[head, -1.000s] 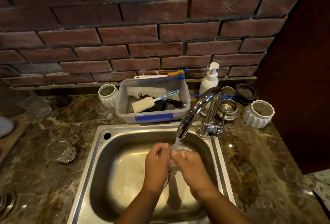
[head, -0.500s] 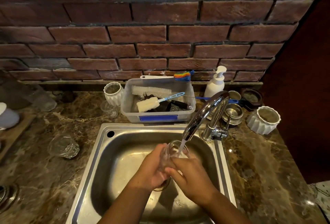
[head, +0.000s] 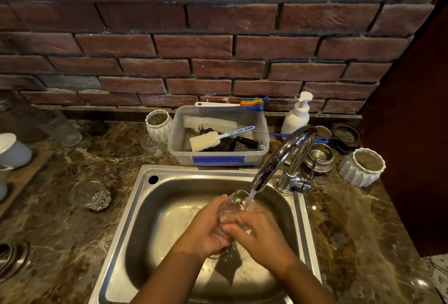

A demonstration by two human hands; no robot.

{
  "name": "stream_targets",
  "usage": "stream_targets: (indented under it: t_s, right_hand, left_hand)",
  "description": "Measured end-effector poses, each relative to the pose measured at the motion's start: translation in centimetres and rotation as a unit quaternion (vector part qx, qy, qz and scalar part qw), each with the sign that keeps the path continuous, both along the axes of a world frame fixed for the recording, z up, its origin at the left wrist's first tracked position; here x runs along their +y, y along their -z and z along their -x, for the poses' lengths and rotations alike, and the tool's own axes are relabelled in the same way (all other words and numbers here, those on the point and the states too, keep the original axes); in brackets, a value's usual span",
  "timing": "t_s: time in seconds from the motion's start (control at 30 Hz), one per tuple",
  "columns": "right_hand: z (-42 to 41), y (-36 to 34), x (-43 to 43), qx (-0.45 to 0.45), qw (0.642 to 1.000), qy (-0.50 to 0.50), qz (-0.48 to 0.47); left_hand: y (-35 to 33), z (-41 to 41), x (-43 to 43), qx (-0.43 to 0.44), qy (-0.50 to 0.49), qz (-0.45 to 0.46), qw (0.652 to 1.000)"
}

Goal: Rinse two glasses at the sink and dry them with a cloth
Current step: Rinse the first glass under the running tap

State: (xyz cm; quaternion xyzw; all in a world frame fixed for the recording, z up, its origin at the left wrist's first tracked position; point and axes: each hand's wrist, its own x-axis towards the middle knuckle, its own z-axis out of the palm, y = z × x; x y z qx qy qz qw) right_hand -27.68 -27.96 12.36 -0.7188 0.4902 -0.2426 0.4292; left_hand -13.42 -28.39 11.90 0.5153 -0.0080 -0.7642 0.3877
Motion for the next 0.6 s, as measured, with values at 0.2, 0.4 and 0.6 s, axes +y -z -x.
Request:
stream_targets:
  t_s: [0.2, 0.4, 0.6]
  right_hand:
    - [-1.7, -1.9, 0.3, -0.252, 0.926, 0.195, -0.203]
    - [-2.0, -2.3, 0.3, -0.28, 0.891, 0.256, -0.25]
    - [-1.0, -0.8, 0.6, 0.084, 0.99, 0.035, 0.108]
  left_hand:
    - [0.1, 2.5, 0.5, -0.415, -0.036, 0.264, 0.87]
    - [0.5, 1.6, 1.0, -0.449, 0.047, 0.345, 0.823]
    - [-1.0, 0.6, 0.8, 0.05, -0.044, -0.012, 0.998]
